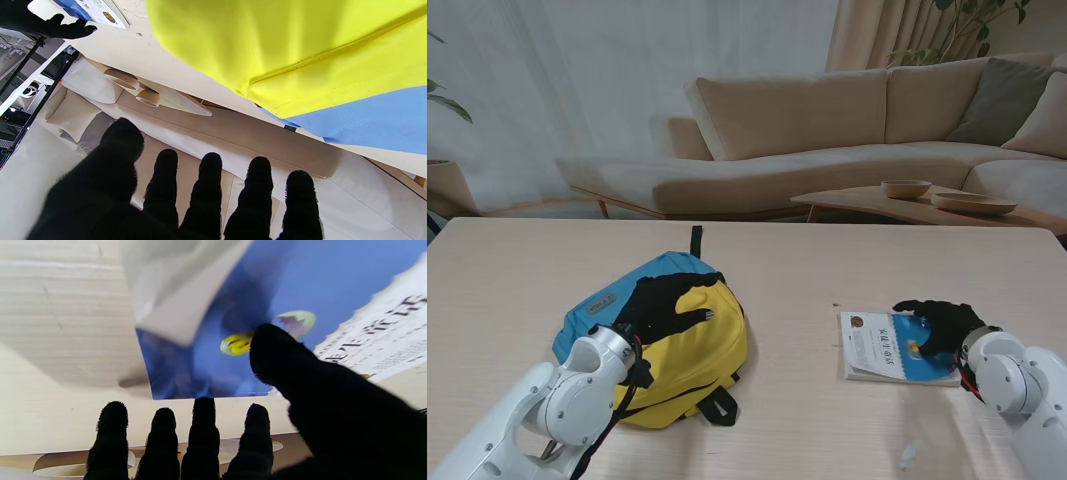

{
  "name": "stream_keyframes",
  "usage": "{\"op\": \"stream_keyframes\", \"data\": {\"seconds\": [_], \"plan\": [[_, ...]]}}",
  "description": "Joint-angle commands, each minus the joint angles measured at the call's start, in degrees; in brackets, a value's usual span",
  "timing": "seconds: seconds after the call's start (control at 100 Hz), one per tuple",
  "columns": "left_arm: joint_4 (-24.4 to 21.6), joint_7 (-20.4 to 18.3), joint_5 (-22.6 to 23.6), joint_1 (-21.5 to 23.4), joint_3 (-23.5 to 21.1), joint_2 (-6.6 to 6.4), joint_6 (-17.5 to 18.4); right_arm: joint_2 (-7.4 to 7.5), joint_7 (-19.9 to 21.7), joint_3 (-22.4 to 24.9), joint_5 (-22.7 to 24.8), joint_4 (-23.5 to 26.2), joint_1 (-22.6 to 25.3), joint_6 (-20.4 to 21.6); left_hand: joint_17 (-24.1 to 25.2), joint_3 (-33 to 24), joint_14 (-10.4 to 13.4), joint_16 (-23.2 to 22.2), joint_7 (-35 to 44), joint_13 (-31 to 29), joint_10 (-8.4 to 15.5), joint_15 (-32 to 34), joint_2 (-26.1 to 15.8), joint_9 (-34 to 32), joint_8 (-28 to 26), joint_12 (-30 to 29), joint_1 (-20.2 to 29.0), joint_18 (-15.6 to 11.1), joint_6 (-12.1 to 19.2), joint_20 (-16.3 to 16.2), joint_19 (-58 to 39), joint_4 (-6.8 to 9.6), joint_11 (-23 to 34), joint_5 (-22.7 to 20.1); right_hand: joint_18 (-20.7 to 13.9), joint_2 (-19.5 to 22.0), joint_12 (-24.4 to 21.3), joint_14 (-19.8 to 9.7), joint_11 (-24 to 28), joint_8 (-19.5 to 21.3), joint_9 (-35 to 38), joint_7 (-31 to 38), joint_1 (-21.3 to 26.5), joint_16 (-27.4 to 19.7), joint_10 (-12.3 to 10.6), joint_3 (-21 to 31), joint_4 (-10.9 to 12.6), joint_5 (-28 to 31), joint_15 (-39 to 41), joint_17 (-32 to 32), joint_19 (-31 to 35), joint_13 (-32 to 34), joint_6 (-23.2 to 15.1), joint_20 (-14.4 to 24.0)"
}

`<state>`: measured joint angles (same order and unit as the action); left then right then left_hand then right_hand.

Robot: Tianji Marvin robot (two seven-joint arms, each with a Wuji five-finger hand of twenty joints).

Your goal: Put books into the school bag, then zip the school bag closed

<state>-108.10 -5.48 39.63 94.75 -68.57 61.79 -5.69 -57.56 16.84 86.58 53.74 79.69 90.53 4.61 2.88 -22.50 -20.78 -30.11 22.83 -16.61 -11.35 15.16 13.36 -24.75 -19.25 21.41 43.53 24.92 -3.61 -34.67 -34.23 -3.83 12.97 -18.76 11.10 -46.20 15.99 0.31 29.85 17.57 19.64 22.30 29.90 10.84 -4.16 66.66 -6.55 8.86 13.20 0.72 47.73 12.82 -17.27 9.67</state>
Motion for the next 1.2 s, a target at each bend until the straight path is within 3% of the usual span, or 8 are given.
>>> {"op": "stream_keyframes", "data": {"seconds": [0.0, 0.17, 0.48, 0.63, 0.72, 0.88, 1.02, 1.19], "plan": [[-0.81, -1.06, -0.09, 0.5, -0.14, 0.22, -0.28, -0.24, 0.46, -0.66, 0.73, -0.41, 0.48, 0.05, 0.19, 1.36, 0.02, -0.6, 0.06, -0.89, 0.21, 0.95, -2.05, -0.46, 1.18, 0.18, -1.61, -0.35, -0.45, -0.93, -1.0, 2.1, 0.95, 0.91, -0.15, -2.24, 3.43, -0.37, 6.81, 1.23, 3.29, -0.71, 2.72, 1.39, -0.64, 2.48, -0.01, 0.08, 2.28, 0.16, 0.09, 1.25, -0.49, -0.65], [-0.86, -1.06, -0.06, 0.52, -0.14, 0.23, -0.47, -0.32, -1.31, -1.67, 1.46, -1.52, 0.12, -0.03, 0.29, 1.32, 0.08, -0.55, 0.04, -0.79, 0.21, 0.99, -2.0, -0.39, 1.29, 0.22, -1.59, -0.31, -0.68, -0.74, -1.19, 2.11, 1.02, 1.1, 0.51, -5.98, 9.75, -0.62, 21.42, 1.91, 3.83, 1.12, 4.94, 4.98, -1.02, 5.08, -0.67, 1.2, 8.85, 0.85, 1.7, 2.93, 0.13, 0.28], [-0.95, -1.18, 0.34, 0.69, -0.39, 0.17, -0.25, -0.34, -2.85, -3.45, 2.38, -2.9, -0.66, -0.49, 0.45, 1.25, 0.19, -0.46, 0.16, -0.57, 0.37, 0.96, -1.83, -0.43, 1.38, 0.53, -1.63, -0.37, -0.62, -0.38, -1.34, 2.1, 1.44, 1.33, 2.05, -8.71, 20.23, -0.83, 32.09, 0.62, 6.03, 5.05, 7.28, 10.82, -0.47, 7.29, -1.21, 3.41, 20.28, 2.13, 3.54, 5.38, 3.08, 1.57], [-1.18, -1.25, 0.65, 0.98, -0.64, 0.13, -0.02, -0.44, -3.85, -4.12, 2.81, -3.09, -0.78, -1.18, 0.51, 1.25, 0.27, -0.44, 0.23, -0.43, 0.42, 0.94, -1.73, -0.55, 1.38, 0.87, -1.69, -0.49, -0.5, -0.24, -1.33, 2.08, 1.79, 1.42, 3.7, -9.98, 25.23, -0.45, 37.02, -1.76, 10.65, 7.52, 9.46, 14.94, 0.96, 9.39, -1.35, 8.26, 28.6, 3.7, 5.07, 7.87, 14.66, 2.54], [-1.3, -1.19, 0.79, 1.19, -0.82, 0.12, 0.26, -0.52, -4.69, -4.39, 3.03, -3.28, -0.84, -1.43, 0.5, 1.25, 0.26, -0.5, 0.27, -0.43, 0.38, 1.04, -1.66, -0.51, 1.37, 1.09, -1.71, -0.52, -0.51, -0.19, -1.36, 2.06, 1.93, 1.41, 4.98, -11.77, 27.67, -0.44, 40.87, -3.95, 13.97, 9.24, 12.83, 18.1, 0.74, 9.53, -7.66, 10.48, 35.09, 4.49, 6.0, 10.02, 16.94, 3.21], [-1.4, -1.22, 1.07, 1.46, -1.09, 0.07, 0.7, -0.8, -7.25, -4.76, 3.07, -3.78, -0.88, -1.62, 0.57, 1.25, 0.33, -0.54, 0.25, -0.15, 0.12, 1.04, -1.48, -0.37, 1.38, 1.26, -1.73, -0.53, -0.47, -0.14, -1.41, 2.02, 1.89, 1.47, 7.91, -12.27, 31.76, -0.66, 47.18, -4.69, 22.86, 11.79, 17.76, 22.24, -2.65, 10.36, -9.23, 15.55, 44.41, 6.72, 7.59, 17.82, 17.27, 4.09], [-1.43, -1.49, 1.04, 1.5, -1.19, 0.02, 0.88, -1.1, -8.78, -4.69, 2.3, -3.74, -0.64, -1.89, 0.64, 1.29, 0.5, -0.51, 0.19, 0.03, 0.03, 0.98, -1.51, -0.27, 1.4, 1.36, -1.75, -0.68, -0.4, -0.07, -1.38, 1.99, 1.85, 1.57, 10.24, -8.7, 33.29, 2.51, 49.22, -4.79, 27.88, 13.97, 17.09, 19.96, -4.13, 10.39, -8.43, 21.63, 49.37, 8.62, 8.63, 23.13, 17.35, 4.7], [-1.49, -1.46, 1.18, 1.67, -1.34, 0.01, 1.08, -1.72, -12.77, -4.22, 1.36, -3.82, -0.2, -1.76, 0.65, 1.31, 0.5, -0.47, 0.21, 0.07, -0.25, 0.93, -1.43, -0.36, 1.38, 1.41, -1.66, -0.75, -0.45, -0.02, -1.36, 1.99, 1.81, 1.48, 12.55, -8.23, 31.41, 4.02, 49.79, 4.98, 29.97, 25.91, 15.15, 18.08, -4.61, 11.15, -8.07, 41.03, 51.96, 11.08, 10.17, 26.3, 5.66, 5.57]]}}
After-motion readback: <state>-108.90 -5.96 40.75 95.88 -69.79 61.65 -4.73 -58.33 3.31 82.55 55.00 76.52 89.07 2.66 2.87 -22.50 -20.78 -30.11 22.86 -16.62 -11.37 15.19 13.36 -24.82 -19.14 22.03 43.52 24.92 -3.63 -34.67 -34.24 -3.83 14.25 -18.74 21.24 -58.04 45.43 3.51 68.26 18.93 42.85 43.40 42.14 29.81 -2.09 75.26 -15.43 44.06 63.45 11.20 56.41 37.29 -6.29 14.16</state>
